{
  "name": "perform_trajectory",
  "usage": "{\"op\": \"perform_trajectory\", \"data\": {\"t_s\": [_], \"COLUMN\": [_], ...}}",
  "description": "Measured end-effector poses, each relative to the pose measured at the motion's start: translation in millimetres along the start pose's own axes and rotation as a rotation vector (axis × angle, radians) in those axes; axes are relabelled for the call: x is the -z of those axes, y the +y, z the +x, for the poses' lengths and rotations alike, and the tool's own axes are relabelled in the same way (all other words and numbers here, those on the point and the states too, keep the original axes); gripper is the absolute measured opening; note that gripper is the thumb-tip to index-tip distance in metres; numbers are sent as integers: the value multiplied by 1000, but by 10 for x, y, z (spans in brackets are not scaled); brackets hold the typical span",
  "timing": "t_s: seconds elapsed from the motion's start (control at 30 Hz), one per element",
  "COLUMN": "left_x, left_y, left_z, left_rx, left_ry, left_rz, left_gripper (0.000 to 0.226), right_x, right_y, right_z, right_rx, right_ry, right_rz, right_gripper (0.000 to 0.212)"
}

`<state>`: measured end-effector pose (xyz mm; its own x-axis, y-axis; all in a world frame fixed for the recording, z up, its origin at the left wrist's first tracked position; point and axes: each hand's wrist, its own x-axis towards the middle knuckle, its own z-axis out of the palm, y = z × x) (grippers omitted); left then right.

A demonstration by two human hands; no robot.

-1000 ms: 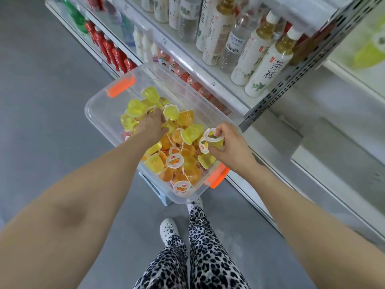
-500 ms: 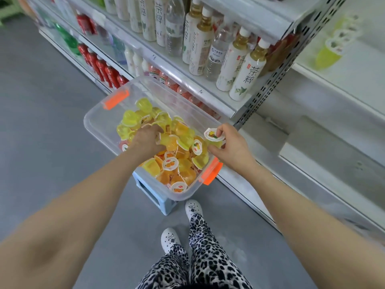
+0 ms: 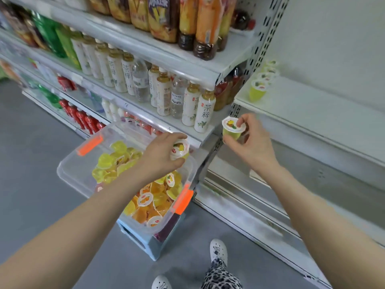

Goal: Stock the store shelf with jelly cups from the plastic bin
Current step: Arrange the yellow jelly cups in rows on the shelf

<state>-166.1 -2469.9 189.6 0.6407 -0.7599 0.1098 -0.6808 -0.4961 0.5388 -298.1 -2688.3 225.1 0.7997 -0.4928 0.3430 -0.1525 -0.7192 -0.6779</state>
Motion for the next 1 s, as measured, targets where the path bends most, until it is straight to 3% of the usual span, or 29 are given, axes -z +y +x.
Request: {"op": "perform_trajectory", "data": {"t_s": [0.2,0.4,0.73,1.0], "left_x": [-132,-392,-664,-668], "left_y": [924,1644,2132,2197], "left_z": [704,1488,2269,2533], "left_rx": [-139,-304,-249,-168], "left_ry": [38,100,160,193], "left_rz": [-88,39,168,207], "left_gripper": [62,64,65,65], "right_x": [1023,1787,1744,1575], "right_y": [313,898,1969,2241], "right_z": [443,927,1810,2391], "right_rx": [-1,-128,-196,-127], "right_ry": [180,219,19,-28], "right_rz": [-74,-131,-255,-225], "right_gripper": [35,32,38,38]}}
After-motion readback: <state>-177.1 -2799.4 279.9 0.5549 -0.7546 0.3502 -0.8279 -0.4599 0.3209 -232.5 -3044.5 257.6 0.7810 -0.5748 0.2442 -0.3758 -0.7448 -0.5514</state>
